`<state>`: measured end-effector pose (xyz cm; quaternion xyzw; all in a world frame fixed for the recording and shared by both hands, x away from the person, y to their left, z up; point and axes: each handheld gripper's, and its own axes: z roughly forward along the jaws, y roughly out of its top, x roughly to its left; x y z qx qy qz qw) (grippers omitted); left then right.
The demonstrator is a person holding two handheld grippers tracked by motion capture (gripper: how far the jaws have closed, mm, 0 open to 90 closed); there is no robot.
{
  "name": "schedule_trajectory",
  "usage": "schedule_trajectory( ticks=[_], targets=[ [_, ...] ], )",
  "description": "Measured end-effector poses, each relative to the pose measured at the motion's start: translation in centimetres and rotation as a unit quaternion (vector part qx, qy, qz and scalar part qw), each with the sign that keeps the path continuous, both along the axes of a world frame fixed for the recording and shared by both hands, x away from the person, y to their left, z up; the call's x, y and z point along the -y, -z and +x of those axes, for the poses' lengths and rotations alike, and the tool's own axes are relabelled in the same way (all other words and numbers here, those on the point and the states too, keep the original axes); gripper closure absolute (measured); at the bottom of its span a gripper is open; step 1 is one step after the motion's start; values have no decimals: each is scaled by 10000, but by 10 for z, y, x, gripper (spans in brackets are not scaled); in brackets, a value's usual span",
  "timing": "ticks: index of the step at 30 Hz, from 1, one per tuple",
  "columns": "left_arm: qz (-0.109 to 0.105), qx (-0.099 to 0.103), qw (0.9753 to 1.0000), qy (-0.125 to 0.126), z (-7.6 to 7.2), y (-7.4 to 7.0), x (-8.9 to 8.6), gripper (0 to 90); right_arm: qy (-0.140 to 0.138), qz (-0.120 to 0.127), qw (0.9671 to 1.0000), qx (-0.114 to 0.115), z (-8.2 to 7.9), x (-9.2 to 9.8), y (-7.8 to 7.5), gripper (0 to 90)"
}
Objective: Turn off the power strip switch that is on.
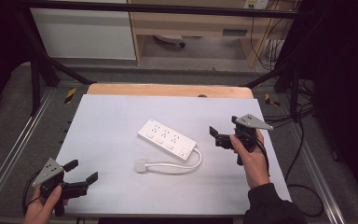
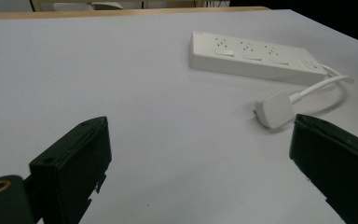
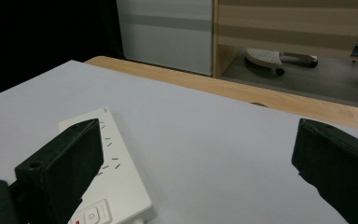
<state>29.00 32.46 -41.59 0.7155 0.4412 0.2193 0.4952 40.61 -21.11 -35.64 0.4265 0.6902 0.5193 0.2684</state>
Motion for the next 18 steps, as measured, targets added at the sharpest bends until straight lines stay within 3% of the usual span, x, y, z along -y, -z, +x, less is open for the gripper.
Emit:
schedule_trajectory(
  ticks=[18],
  targets=[
    [3,6,10000,-21,0,0,0,53,176,109,9997,103,-23,35,-1,23]
  ],
)
